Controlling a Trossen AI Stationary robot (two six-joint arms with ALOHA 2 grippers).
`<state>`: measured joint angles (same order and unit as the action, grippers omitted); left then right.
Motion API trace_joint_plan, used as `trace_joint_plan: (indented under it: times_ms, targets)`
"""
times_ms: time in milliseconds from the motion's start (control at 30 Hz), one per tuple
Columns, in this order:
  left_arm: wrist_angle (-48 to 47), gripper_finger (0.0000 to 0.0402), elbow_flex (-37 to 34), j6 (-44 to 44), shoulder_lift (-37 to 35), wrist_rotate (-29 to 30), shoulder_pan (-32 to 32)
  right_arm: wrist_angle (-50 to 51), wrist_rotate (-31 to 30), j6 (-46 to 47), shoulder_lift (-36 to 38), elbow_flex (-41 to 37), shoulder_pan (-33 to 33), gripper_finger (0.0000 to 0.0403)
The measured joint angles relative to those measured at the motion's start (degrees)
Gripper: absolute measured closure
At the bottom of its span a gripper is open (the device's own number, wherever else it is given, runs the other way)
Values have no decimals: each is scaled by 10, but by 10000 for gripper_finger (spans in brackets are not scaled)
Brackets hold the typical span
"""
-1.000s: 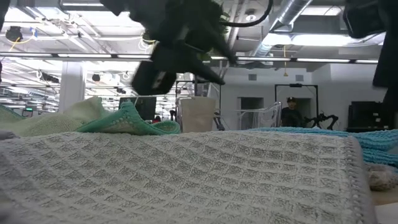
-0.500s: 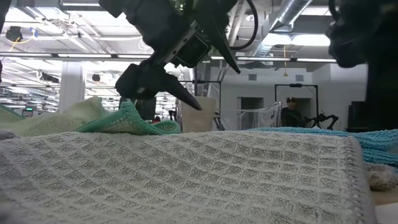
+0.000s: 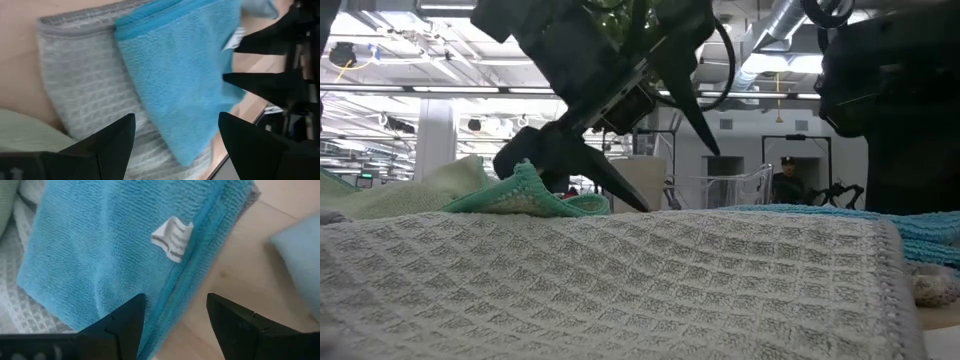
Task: Fold microfiber towels
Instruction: Stack the blue microfiber cloth on top of the light blue microfiber cloth
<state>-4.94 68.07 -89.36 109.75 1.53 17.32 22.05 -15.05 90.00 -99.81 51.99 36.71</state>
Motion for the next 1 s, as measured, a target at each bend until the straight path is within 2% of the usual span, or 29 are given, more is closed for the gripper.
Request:
trace_joint_plan:
  times_ms: [200, 433, 600, 833, 1000]
  targets:
    - [20, 123, 1, -25, 9, 30, 5, 7, -3, 0, 0, 0, 0, 162]
    - [80, 139, 0, -46, 57, 12, 3, 15, -4, 0, 0, 0, 0, 162]
    - [77, 155, 0, -57, 58, 22, 2, 15, -7, 0, 0, 0, 0, 168]
    - [85, 205, 0, -56, 58, 23, 1, 7, -24, 0, -17, 1, -1, 227]
    - [85, 260, 0, -50, 58, 19, 0, -25, -20, -5, -37, 2, 1, 294]
